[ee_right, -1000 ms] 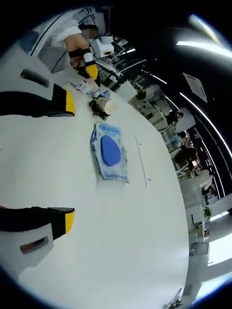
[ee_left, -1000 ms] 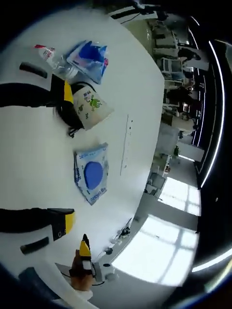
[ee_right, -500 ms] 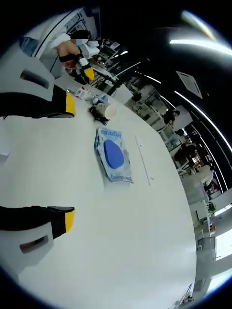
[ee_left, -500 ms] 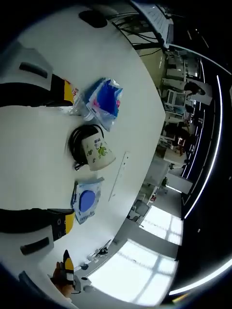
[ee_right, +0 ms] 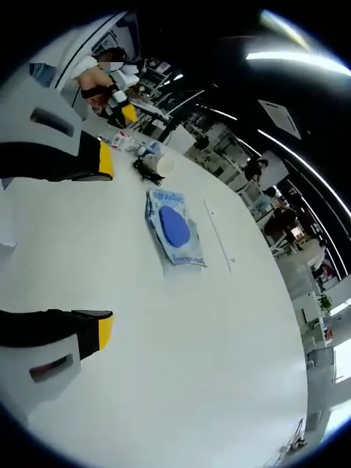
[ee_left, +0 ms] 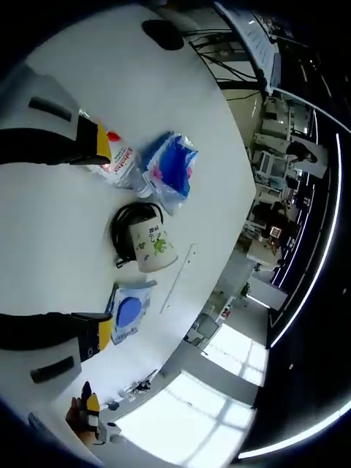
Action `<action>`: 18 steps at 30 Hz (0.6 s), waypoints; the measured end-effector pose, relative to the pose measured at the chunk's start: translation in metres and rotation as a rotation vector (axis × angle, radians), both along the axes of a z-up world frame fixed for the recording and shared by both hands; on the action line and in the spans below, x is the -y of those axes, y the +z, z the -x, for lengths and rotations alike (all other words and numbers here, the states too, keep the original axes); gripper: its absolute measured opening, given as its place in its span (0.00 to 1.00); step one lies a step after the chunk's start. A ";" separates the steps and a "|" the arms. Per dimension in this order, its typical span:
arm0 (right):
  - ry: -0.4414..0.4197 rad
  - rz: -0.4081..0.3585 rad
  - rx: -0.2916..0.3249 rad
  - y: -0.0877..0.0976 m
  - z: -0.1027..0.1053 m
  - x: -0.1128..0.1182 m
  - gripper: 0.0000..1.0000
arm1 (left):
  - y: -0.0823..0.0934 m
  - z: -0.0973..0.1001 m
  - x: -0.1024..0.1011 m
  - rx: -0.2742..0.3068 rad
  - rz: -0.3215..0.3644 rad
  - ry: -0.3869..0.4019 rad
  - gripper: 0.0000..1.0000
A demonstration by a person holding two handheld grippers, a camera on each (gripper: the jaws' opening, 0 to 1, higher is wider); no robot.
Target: Arrange the tabletop items into an orderly group along one side of the table until the central work area is clear of visible clutter.
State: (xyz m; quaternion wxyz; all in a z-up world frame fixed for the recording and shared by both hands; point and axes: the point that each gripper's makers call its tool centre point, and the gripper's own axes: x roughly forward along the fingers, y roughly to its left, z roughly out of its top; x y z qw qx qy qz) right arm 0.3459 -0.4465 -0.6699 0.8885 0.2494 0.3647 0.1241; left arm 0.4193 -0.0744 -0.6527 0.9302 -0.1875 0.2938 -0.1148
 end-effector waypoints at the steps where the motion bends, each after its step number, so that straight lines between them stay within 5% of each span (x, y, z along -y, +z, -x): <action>1: -0.007 -0.007 0.003 0.002 0.000 0.000 0.71 | 0.002 -0.003 0.003 0.003 0.000 -0.009 0.84; 18: 0.024 -0.007 0.002 0.001 -0.006 -0.007 0.69 | -0.001 -0.005 -0.019 0.001 -0.016 0.013 0.81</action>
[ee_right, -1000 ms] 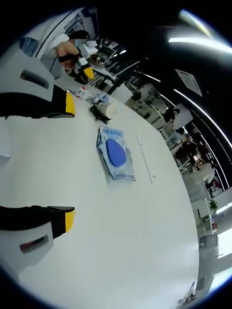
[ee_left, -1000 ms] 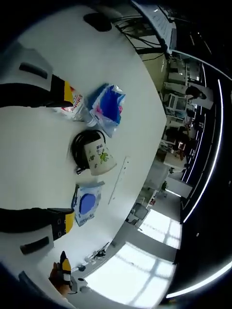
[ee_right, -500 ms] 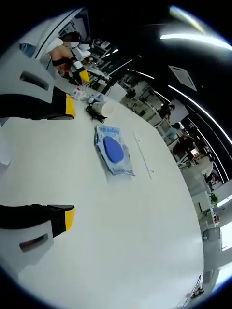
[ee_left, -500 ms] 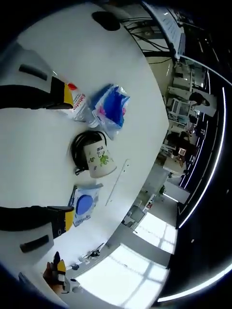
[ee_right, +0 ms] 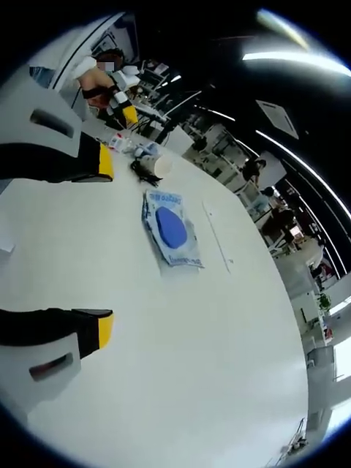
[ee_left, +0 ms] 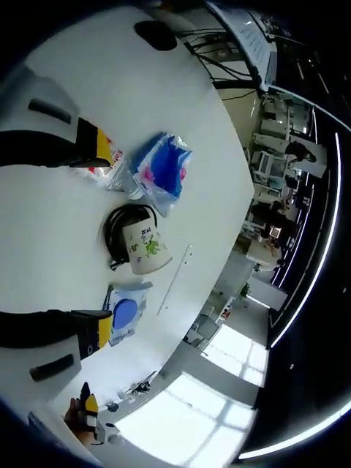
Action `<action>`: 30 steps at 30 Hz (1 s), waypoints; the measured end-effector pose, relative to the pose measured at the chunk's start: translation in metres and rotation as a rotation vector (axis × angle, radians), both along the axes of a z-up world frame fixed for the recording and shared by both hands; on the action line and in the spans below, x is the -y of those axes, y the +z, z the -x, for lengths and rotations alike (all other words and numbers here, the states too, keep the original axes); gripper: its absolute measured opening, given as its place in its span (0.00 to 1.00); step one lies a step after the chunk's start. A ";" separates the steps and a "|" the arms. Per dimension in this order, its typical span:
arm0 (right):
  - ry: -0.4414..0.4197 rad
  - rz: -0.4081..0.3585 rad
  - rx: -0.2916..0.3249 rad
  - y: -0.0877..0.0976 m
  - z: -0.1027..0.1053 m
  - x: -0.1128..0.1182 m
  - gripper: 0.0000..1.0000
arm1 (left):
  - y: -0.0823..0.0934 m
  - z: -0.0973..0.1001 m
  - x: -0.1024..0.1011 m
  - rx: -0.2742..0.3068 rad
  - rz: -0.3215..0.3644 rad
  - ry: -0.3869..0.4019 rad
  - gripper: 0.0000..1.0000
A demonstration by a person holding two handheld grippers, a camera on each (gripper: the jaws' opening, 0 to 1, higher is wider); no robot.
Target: Arrange the tabletop items into an orderly group along one side of the table until the central work area is clear of visible clutter.
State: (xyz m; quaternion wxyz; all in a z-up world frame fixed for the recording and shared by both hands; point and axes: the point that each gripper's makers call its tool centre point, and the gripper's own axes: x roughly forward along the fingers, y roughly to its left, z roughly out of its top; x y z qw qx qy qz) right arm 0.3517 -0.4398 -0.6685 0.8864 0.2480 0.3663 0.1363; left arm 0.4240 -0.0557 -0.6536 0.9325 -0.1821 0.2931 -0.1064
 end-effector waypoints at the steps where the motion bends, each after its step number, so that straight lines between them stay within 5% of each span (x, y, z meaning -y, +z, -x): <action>1: 0.003 0.000 0.000 0.000 0.000 -0.001 0.69 | 0.000 0.003 0.000 -0.003 -0.020 -0.010 0.81; 10: 0.015 -0.016 -0.030 -0.010 0.007 -0.006 0.68 | -0.015 0.003 -0.021 -0.076 -0.274 -0.144 0.81; 13: 0.003 -0.022 -0.030 -0.010 0.007 -0.005 0.67 | -0.029 0.000 -0.030 -0.144 -0.361 -0.197 0.81; 23: -0.035 -0.033 -0.046 -0.012 0.014 0.003 0.66 | -0.070 -0.009 -0.049 -0.315 -0.439 -0.274 0.83; 30: -0.061 -0.037 -0.056 -0.012 0.017 0.005 0.66 | -0.070 -0.013 -0.047 -0.313 -0.439 -0.288 0.82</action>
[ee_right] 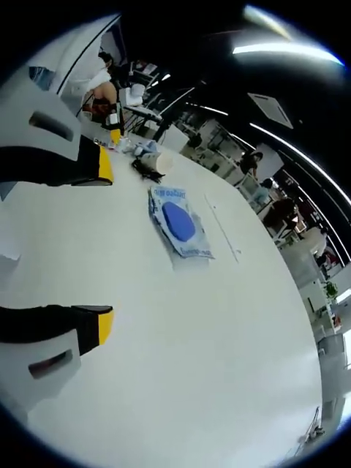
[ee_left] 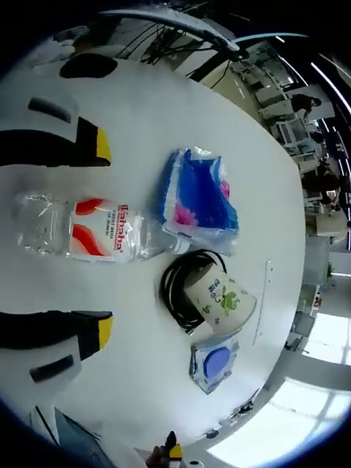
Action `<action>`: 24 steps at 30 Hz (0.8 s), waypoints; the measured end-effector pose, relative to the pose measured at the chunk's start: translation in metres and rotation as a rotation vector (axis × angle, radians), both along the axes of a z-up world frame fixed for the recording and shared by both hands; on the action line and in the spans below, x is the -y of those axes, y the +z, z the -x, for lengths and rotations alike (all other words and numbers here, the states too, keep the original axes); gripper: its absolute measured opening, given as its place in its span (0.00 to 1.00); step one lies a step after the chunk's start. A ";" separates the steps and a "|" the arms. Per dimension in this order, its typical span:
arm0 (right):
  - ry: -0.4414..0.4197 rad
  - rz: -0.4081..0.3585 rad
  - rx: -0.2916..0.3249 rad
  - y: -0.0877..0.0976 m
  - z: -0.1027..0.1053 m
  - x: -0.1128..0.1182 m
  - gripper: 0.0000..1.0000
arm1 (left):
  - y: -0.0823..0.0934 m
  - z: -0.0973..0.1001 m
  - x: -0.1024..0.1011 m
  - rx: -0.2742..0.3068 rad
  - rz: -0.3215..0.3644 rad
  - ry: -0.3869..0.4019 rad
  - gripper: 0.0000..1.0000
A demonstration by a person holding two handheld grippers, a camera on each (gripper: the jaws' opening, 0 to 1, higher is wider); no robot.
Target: Arrange the tabletop items into an orderly group along one side of the table until the central work area is clear of visible clutter.
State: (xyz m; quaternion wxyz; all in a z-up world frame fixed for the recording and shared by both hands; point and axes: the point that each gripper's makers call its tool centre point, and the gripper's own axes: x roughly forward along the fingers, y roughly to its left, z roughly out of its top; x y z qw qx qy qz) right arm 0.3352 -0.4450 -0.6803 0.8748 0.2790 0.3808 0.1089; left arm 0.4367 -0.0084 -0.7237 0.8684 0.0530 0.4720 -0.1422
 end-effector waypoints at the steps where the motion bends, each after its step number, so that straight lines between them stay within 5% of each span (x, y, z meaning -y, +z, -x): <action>1: 0.001 0.000 -0.002 0.000 0.000 -0.001 0.66 | 0.001 -0.001 -0.001 0.003 -0.008 -0.002 0.81; 5: 0.013 0.004 -0.007 -0.001 0.000 -0.005 0.65 | 0.019 -0.022 -0.004 0.094 0.001 0.022 0.76; 15: 0.026 0.009 -0.014 -0.002 -0.002 -0.006 0.64 | 0.029 -0.058 0.002 0.150 0.046 0.035 0.67; 18: 0.017 0.013 -0.019 -0.003 -0.001 -0.004 0.64 | 0.040 -0.071 0.013 0.235 0.098 0.029 0.65; 22: 0.013 0.013 -0.032 -0.007 0.001 -0.003 0.64 | 0.047 -0.075 0.038 0.278 0.111 -0.032 0.65; 24: 0.015 0.013 -0.035 -0.007 0.001 -0.004 0.64 | 0.051 -0.077 0.062 0.309 0.083 -0.155 0.67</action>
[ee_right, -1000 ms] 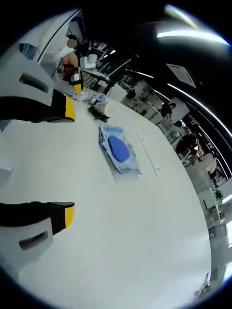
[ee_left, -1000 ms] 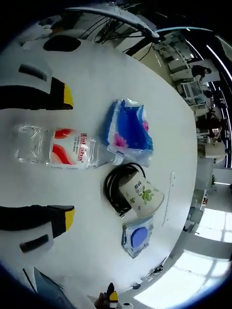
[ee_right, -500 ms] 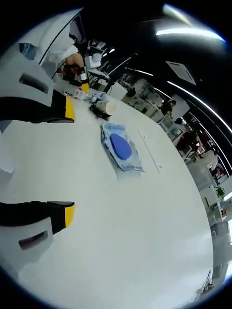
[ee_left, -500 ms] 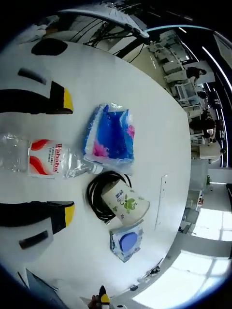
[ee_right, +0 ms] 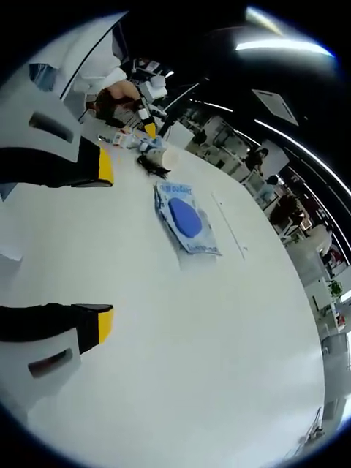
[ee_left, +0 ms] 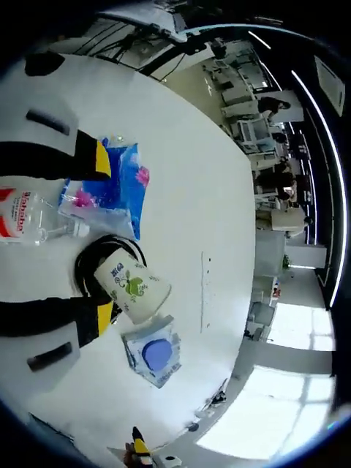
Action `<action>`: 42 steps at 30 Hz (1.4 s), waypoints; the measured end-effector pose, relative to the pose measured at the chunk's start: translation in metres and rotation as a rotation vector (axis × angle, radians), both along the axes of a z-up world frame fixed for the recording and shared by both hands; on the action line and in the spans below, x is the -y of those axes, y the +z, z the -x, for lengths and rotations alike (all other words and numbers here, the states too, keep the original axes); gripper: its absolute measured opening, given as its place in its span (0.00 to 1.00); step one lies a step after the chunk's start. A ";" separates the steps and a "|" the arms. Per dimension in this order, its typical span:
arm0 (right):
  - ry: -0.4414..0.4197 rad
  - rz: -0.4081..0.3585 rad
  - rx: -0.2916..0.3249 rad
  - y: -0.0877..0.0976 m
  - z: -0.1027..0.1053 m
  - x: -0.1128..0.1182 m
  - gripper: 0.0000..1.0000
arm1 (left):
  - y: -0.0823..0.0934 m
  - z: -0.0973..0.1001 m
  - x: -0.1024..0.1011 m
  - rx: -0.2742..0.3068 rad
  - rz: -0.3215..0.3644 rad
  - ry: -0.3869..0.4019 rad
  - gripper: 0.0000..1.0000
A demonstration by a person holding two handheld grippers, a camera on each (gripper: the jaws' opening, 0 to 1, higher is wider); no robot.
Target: Arrange the tabletop items into an orderly group along one side of the table until the central work area is clear of visible clutter.
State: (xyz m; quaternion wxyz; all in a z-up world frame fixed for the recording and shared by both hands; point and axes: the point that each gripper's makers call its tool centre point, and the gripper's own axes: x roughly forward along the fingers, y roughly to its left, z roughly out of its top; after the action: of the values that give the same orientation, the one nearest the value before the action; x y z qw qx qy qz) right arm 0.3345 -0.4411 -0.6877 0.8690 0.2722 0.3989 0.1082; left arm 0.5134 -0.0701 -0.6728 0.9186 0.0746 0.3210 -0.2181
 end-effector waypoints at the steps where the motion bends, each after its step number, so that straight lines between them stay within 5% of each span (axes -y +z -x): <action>1: 0.002 -0.001 0.000 0.000 0.000 -0.001 0.64 | 0.001 0.000 0.008 0.008 -0.012 -0.034 0.68; 8: -0.004 -0.006 -0.003 -0.002 -0.001 0.002 0.63 | -0.001 -0.005 0.046 0.009 -0.091 -0.233 0.70; 19: -0.041 -0.030 -0.007 -0.005 0.000 0.010 0.63 | -0.016 -0.014 0.062 -0.059 -0.190 -0.395 0.70; 32: -0.043 -0.035 -0.018 -0.007 0.002 0.007 0.62 | -0.035 -0.015 0.072 -0.158 -0.208 -0.437 0.59; 37: -0.043 -0.033 -0.021 -0.010 0.001 0.010 0.62 | -0.037 -0.019 0.070 -0.152 -0.240 -0.436 0.46; 42: -0.053 -0.032 -0.026 -0.015 0.001 0.017 0.61 | -0.037 -0.020 0.069 -0.144 -0.244 -0.429 0.45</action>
State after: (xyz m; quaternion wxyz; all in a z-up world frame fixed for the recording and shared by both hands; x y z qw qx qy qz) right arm 0.3337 -0.4582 -0.7024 0.8617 0.2980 0.4012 0.0879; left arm 0.5330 -0.1394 -0.7096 0.8102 0.2357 0.3864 -0.3724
